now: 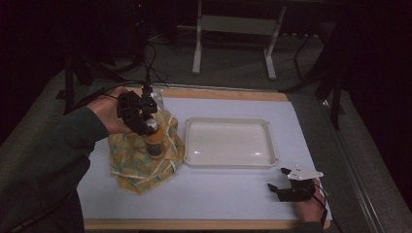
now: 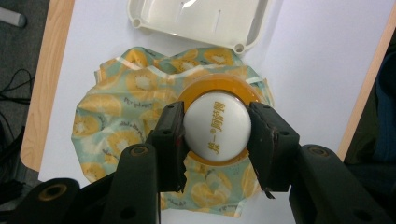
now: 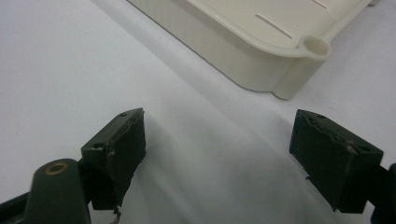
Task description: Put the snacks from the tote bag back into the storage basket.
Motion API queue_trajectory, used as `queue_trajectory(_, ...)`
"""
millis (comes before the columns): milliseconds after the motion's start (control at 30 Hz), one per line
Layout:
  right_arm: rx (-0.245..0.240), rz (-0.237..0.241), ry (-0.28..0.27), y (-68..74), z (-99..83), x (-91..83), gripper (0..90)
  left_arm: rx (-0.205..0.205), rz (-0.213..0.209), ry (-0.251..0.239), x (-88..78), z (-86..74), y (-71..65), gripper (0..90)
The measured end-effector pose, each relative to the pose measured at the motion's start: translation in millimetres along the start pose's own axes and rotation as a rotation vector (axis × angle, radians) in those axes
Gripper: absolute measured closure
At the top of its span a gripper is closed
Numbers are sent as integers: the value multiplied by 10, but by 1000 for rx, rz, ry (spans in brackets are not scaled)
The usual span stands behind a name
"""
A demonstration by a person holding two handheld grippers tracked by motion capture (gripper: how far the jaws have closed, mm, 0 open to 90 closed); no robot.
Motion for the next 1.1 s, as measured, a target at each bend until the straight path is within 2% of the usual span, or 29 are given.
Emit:
queue_trajectory(400,-1,0,0,0,0,0,180,9,-19,3,71,152,25,588)
queue_trajectory(733,-2,-1,-2,-1,0,0,180,-5,-32,-24,107,248,54,588)
queue_trajectory(1100,-1,0,-1,0,-1,-1,180,31,-26,-18,112,399,20,588)
Point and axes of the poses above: each handheld gripper's, and its own axes: x roughly forward along the jaws, z roughly out of its top, y roughly to its left, the point moved 3 cm from there along x, roughly forward along the jaws
